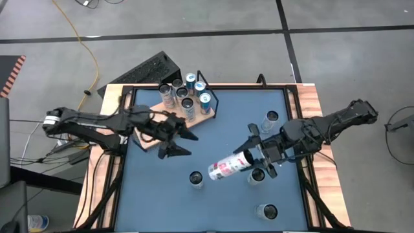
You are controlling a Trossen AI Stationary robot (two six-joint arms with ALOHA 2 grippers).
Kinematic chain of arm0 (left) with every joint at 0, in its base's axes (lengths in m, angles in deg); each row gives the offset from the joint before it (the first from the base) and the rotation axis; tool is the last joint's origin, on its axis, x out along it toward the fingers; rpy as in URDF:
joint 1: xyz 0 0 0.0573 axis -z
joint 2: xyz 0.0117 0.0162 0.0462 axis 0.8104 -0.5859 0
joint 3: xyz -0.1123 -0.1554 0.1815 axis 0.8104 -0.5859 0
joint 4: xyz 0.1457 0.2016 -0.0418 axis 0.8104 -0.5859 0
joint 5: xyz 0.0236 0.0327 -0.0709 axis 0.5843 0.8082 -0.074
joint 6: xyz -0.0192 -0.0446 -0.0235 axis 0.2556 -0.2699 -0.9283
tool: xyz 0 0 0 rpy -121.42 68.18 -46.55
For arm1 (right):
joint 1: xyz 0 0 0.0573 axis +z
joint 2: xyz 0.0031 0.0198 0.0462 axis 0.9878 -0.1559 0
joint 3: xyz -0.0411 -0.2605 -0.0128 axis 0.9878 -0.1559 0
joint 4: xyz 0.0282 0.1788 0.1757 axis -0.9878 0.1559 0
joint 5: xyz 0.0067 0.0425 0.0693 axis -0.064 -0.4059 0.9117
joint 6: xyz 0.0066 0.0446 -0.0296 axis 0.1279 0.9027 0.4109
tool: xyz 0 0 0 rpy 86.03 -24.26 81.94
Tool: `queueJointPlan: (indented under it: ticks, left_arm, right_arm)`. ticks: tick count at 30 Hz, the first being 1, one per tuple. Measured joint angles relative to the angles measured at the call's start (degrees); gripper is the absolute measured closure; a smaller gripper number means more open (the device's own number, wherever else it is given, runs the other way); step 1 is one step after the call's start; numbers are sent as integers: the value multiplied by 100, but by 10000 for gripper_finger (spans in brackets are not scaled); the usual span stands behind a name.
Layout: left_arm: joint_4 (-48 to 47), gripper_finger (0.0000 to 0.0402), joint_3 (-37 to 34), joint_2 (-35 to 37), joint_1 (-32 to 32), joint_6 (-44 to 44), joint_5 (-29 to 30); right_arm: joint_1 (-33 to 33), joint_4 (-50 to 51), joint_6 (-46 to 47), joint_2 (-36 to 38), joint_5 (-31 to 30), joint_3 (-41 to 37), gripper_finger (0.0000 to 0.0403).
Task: Place canned beverage on shelf
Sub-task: Put the top white and pink soda can on the shelf aligned with the other white and pink soda can
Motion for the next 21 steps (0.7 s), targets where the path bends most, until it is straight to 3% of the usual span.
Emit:
queueJointPlan:
  ticks: [3,9,12,21]
  left_arm:
    - [459,33,0,-386,-145,-281,-459]
    - [2296,33,0,-1118,-199,-1205,-1570]
    - [3104,33,47,-1438,-171,-1634,-1823]
    - [3270,33,593,-2071,-12,-1800,-2234]
  right_arm:
    - [192,25,2,-20,-13,2,181]
    - [395,-270,-36,-102,206,-2,181]
    - [399,-419,-169,-158,313,2,181]
    - [257,-1093,-504,-532,1035,-16,181]
